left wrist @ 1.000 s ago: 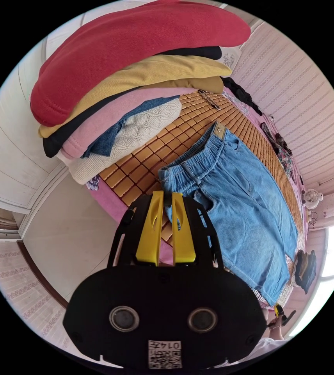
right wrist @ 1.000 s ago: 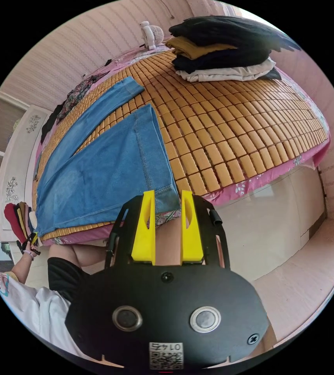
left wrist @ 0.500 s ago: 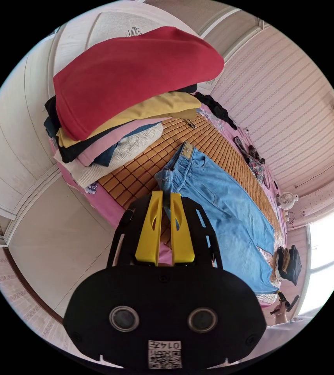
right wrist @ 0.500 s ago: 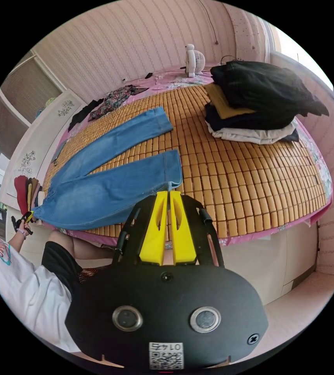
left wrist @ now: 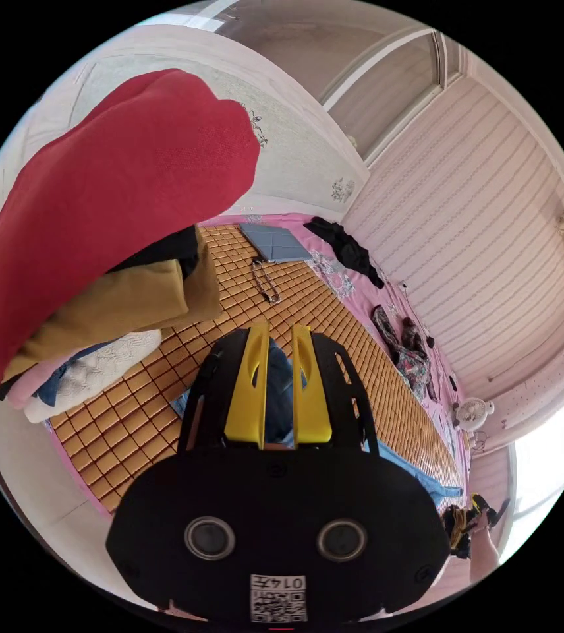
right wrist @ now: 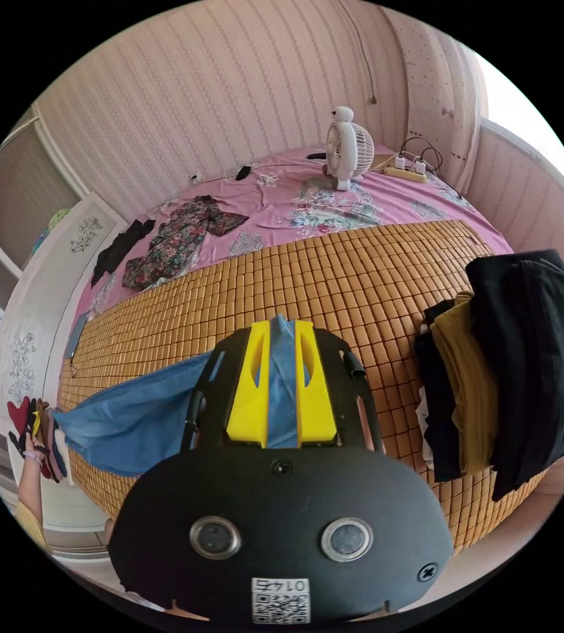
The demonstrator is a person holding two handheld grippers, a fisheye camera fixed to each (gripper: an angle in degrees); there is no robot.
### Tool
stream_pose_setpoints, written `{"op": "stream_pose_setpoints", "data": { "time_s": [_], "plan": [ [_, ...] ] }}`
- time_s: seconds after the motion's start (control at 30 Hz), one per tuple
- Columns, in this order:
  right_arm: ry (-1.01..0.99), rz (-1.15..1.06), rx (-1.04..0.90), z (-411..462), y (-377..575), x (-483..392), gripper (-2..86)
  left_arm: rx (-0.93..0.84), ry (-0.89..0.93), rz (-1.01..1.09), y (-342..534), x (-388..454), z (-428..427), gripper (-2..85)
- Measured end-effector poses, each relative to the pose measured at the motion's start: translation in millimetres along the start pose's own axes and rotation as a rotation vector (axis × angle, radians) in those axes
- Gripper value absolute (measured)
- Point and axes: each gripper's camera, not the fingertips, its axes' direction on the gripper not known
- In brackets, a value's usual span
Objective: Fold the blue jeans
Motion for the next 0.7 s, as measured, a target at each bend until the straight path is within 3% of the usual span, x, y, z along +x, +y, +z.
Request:
{"op": "stream_pose_setpoints", "data": {
  "time_s": [0.1,0.2,0.3,0.37,0.57,0.7],
  "plan": [
    [0.071,-0.048,-0.062,31.4,23.5,2.7,7.6,-0.028,-0.030,0.078,23.1,20.2,16.7,4.1],
    [0.182,-0.075,-0.201,66.9,56.1,16.0,7.2,-0.151,-0.034,0.210,57.6,37.6,39.8,3.8],
    [0.172,-0.026,-0.264,88.9,79.6,30.5,6.9,-0.317,-0.053,0.314,105.6,50.5,71.0,3.0],
    [0.128,-0.015,-0.236,85.5,83.2,33.7,6.7,-0.434,-0.141,0.422,140.7,63.9,94.4,2.1],
    [0.151,-0.163,-0.313,65.0,97.8,24.7,3.5,-0.528,-0.302,0.709,177.6,99.9,111.1,0.1],
    [0.100,-0.155,-0.335,19.1,162.6,42.6,1.8,-0.616,-0.330,0.738,194.0,105.1,107.0,-0.2]
  ]
}}
